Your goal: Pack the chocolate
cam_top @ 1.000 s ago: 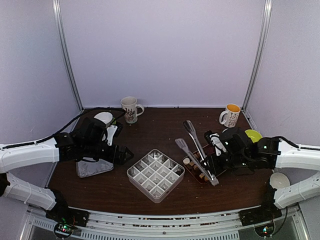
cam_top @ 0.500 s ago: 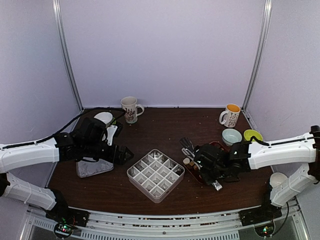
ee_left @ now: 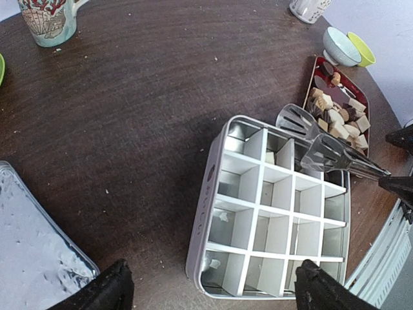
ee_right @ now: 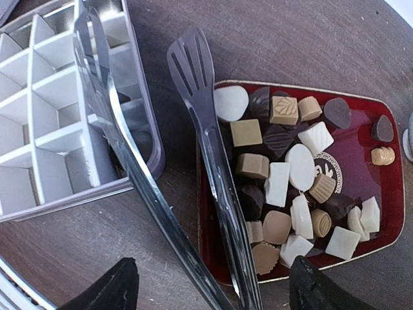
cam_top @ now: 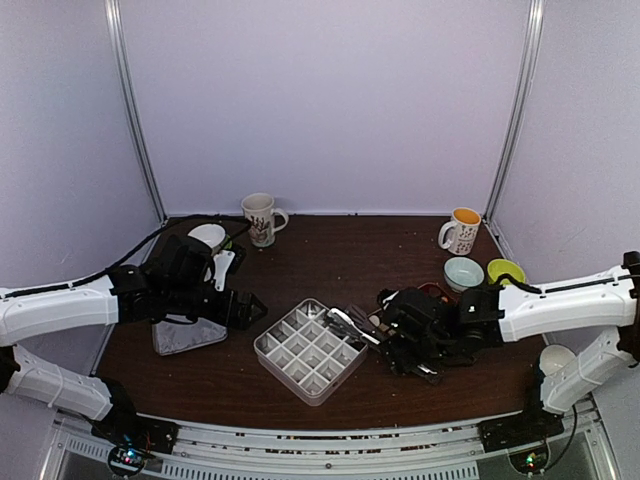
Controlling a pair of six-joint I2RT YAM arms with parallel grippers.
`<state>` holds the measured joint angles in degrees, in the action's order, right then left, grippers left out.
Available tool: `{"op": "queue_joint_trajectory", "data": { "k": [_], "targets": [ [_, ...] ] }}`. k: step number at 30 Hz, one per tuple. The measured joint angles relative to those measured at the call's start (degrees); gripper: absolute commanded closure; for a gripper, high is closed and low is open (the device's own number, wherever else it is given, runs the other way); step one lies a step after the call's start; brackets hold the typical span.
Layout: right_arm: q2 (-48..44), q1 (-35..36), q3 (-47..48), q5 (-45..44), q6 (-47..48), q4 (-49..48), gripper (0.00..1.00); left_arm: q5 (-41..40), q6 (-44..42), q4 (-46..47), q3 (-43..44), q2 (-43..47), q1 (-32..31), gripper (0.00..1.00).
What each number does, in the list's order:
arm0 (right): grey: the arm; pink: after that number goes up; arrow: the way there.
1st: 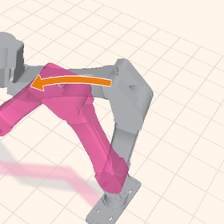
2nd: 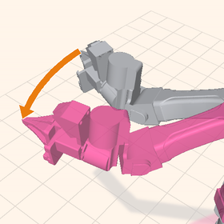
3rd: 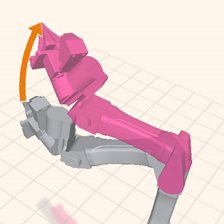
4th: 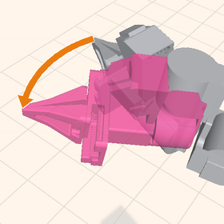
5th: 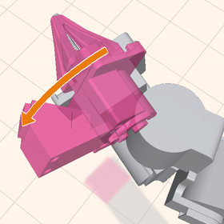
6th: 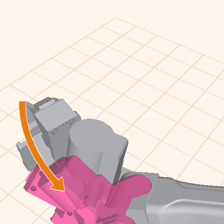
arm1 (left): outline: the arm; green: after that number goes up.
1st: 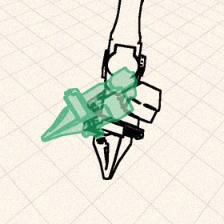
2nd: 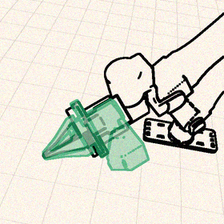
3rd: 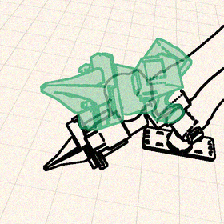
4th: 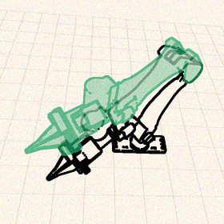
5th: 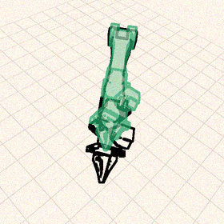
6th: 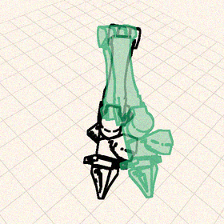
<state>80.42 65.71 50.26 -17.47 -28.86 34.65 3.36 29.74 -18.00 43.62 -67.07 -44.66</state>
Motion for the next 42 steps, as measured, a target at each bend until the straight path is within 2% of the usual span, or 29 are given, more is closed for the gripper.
{"op": "queue_joint_trajectory", "data": {
  "k": [9, 15, 19, 26, 33, 42],
  "targets": [
    [-6.73, -3.93, -6.01, 6.45, 1.25, -4.68, 0.24, 0.04, 0.04, 0.02, 0.00, 0.00, 0.00, 0.10],
    [-7.41, -5.99, -8.24, 11.50, 5.75, -6.69, 0.38, 0.22, 0.39, 0.48, 0.02, -1.57, 0.00, 0.11],
    [-4.20, -7.37, -8.20, 15.13, 9.14, -8.46, 0.50, 1.11, 0.24, 0.26, 0.85, -6.10, 0.00, 0.15],
    [-0.66, -9.14, -7.65, 19.12, 13.38, -9.68, 0.63, 2.25, -0.92, -0.07, 2.82, -10.82, 0.00, 0.15],
    [1.55, -10.78, -5.77, 23.58, 17.14, -11.39, 0.98, 2.32, -1.38, -0.15, 3.87, -10.80, 0.00, 0.15],
    [-2.49, -11.21, -5.60, 26.03, 17.57, -12.20, 1.00, 3.45, -0.42, -0.68, 5.88, -7.23, -1.25, 0.15]
  ]
}}
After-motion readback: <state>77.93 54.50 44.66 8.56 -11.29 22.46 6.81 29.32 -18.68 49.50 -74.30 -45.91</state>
